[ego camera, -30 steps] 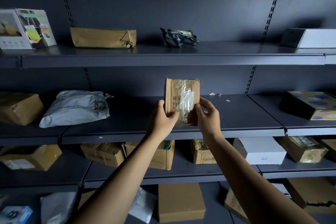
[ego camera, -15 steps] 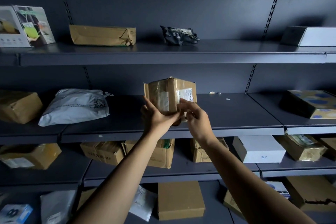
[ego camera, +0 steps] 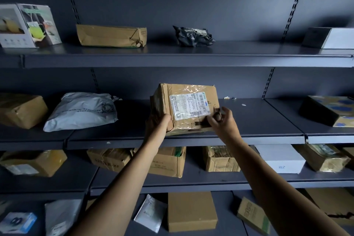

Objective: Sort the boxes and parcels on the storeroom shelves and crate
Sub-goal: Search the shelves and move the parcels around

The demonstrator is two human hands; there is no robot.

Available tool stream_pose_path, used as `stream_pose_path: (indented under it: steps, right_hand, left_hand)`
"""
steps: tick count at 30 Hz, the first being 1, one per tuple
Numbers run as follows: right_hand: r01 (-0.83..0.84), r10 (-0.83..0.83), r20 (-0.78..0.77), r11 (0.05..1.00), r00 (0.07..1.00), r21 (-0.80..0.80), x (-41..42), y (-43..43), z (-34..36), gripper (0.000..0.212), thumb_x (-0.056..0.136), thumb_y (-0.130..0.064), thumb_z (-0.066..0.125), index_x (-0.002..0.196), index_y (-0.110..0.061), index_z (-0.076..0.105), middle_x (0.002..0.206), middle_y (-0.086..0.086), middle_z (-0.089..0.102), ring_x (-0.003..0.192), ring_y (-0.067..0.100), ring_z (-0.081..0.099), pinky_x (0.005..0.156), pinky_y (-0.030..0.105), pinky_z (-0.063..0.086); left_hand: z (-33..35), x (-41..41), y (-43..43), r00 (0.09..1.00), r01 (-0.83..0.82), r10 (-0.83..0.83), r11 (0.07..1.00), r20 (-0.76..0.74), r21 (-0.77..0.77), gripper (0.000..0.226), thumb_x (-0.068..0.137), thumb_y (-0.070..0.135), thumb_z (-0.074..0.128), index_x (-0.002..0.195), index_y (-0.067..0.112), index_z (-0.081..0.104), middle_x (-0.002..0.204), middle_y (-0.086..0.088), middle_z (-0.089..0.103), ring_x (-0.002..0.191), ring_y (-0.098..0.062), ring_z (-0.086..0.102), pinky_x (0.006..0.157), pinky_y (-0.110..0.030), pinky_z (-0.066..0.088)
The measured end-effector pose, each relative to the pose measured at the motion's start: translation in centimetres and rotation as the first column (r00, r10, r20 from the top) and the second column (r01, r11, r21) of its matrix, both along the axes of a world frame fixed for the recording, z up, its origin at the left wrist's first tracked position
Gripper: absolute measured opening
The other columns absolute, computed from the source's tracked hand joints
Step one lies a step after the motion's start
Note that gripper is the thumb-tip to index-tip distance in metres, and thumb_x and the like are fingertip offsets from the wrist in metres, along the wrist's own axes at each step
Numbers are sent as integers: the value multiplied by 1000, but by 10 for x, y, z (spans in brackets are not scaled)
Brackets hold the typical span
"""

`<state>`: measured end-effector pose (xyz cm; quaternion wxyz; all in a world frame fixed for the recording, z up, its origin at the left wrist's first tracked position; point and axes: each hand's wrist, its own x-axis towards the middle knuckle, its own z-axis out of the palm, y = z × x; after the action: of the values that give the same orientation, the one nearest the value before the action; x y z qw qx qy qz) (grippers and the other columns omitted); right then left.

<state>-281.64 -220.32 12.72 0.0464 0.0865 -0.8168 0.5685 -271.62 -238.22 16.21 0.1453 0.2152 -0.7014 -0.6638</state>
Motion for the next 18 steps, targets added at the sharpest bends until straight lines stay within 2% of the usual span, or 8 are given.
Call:
stream_pose_path:
  steps: [1, 3, 6, 8, 10, 13, 16, 18]
  right_hand:
    - [-18, 21, 44, 998, 999, -64, 2, 1, 0, 59, 87, -35, 69, 134, -11, 42, 120, 4, 58, 104, 19, 59, 77, 26, 48]
    - [-69, 89, 130, 987, 988, -147, 6, 4, -1, 56, 85, -50, 67, 126, -15, 50, 112, 0, 64, 98, 18, 60, 69, 29, 47]
    - [-138, 228, 295, 945, 928, -297, 9, 9, -2, 62, 78, -62, 61, 129, -29, 47, 126, 2, 59, 113, 28, 53, 79, 47, 50]
    - [-142, 290, 345, 907, 893, -396, 7, 13, -4, 71, 73, -64, 59, 135, -33, 42, 139, 7, 51, 126, 39, 46, 85, 57, 49]
    - [-142, 321, 352, 882, 879, -450, 6, 14, -5, 75, 72, -65, 59, 138, -35, 38, 147, 10, 44, 134, 45, 38, 89, 62, 45]
    - [-158, 346, 323, 858, 881, -489, 7, 16, -7, 76, 74, -66, 59, 140, -36, 37, 149, 7, 43, 136, 44, 36, 93, 63, 42]
    - [-166, 338, 267, 845, 903, -509, 8, 19, -5, 77, 72, -66, 68, 135, -28, 44, 135, 4, 57, 128, 36, 50, 94, 58, 47]
    - [-150, 296, 219, 847, 930, -509, 9, 18, -4, 71, 70, -61, 69, 128, -24, 50, 124, 4, 65, 119, 32, 59, 89, 53, 51]
  left_hand:
    - [-3, 2, -1, 999, -27, 25, 998, -39, -56, 37, 94, 23, 51, 130, 18, 55, 112, 2, 60, 93, -14, 55, 58, -16, 41]
    - [-11, 6, -3, 998, -40, 36, 997, -57, -71, 40, 81, 40, 53, 118, 27, 59, 103, 12, 60, 92, -7, 54, 65, -20, 39]
    - [-18, 2, -4, 997, -18, 18, 1000, -74, 8, 54, 70, 48, 51, 120, 28, 60, 112, 7, 63, 101, -8, 57, 77, -26, 45]
    - [-26, -3, -6, 997, 12, -8, 999, -74, 52, 58, 66, 53, 53, 118, 29, 61, 116, 3, 65, 108, -16, 59, 92, -40, 50]
    - [-38, -7, -8, 997, 53, -48, 996, -61, 75, 55, 65, 54, 53, 114, 30, 63, 115, 1, 66, 111, -22, 59, 100, -51, 47]
    - [-44, -9, -7, 995, 85, -80, 993, -63, 86, 51, 66, 53, 52, 110, 30, 65, 114, -1, 67, 112, -25, 59, 101, -55, 45]
    - [-36, -4, -4, 996, 78, -73, 993, -58, 94, 57, 64, 53, 54, 115, 29, 62, 118, -3, 66, 111, -25, 60, 101, -54, 46]
    - [-26, 0, 0, 999, 42, -42, 999, -35, 21, 67, 71, 48, 56, 133, 24, 51, 138, -5, 54, 122, -24, 52, 106, -50, 42]
